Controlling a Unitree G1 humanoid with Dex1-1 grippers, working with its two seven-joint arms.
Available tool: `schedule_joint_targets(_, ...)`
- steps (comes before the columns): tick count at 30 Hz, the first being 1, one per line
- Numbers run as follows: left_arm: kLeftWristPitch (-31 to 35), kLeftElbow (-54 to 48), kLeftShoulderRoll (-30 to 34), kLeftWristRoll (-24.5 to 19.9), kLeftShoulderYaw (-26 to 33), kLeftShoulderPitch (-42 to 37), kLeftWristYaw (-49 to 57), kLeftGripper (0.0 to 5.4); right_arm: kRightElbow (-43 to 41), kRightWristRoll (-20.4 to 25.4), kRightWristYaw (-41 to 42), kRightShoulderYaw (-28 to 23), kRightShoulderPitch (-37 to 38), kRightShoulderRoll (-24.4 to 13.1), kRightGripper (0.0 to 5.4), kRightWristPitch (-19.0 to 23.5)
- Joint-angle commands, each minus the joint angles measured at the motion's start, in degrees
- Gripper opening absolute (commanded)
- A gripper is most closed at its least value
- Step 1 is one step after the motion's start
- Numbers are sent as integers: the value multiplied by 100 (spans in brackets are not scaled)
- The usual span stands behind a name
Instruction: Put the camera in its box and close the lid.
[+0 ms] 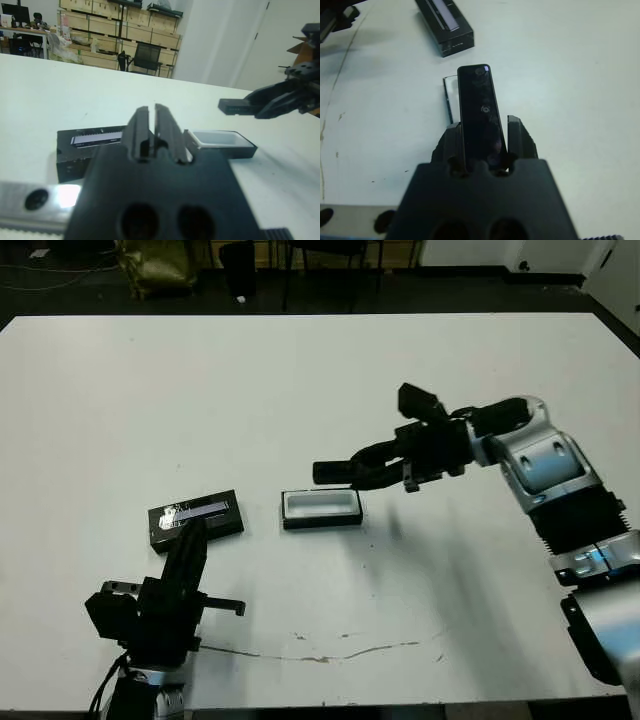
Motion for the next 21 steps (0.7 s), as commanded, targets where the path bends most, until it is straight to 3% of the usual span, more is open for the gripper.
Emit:
schedule_joint_targets(1, 97, 10, 189, 24, -17, 218, 23, 0, 77, -144, 80, 113, -129, 66, 62, -179)
schedule_joint_targets(8, 102, 42, 192, -2, -19, 210, 2, 0, 222, -237, 142, 170, -275, 177, 62, -106)
schedule_joint_targets(12, 16, 85, 187, 26, -24, 205, -8, 0, 282, -349, 107, 204, -308, 211, 62, -346)
schedule_joint_targets(21, 52, 48, 174, -32, -33, 239, -11, 0, 522, -595, 8, 225, -375, 310, 62, -388)
